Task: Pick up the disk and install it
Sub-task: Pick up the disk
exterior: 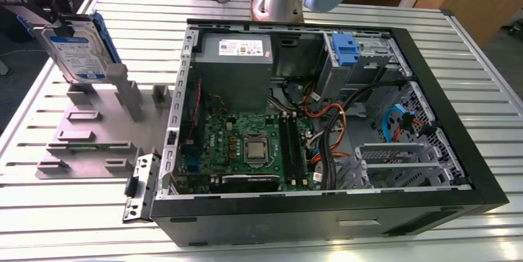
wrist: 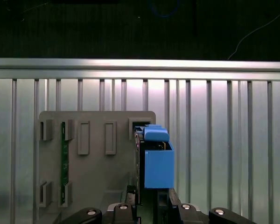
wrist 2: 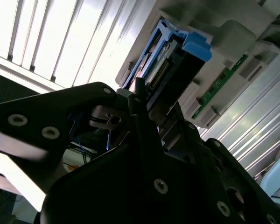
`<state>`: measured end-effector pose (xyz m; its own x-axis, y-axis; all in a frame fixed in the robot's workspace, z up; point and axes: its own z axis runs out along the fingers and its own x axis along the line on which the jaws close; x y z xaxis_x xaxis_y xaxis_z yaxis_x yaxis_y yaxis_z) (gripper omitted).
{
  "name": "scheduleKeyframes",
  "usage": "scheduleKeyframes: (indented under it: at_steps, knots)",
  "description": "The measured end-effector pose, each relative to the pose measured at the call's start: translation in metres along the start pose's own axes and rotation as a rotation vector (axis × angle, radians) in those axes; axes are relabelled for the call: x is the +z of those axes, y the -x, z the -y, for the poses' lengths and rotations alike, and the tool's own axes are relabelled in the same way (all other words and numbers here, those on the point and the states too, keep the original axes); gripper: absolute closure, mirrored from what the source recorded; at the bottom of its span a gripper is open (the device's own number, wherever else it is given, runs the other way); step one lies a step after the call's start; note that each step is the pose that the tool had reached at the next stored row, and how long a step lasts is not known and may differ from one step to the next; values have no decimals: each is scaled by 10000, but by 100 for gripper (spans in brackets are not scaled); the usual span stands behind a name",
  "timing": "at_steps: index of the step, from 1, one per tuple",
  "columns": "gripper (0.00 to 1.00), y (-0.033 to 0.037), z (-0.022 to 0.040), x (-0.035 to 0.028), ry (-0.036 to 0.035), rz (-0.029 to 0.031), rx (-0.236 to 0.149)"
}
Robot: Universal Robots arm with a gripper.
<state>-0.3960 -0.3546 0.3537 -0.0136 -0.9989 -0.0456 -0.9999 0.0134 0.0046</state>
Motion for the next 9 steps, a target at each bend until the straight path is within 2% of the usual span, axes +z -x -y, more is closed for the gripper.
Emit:
scheduleKeyframes:
  at_steps: [9]
  knots:
    - [65,1,0,-30,-1,1,-1]
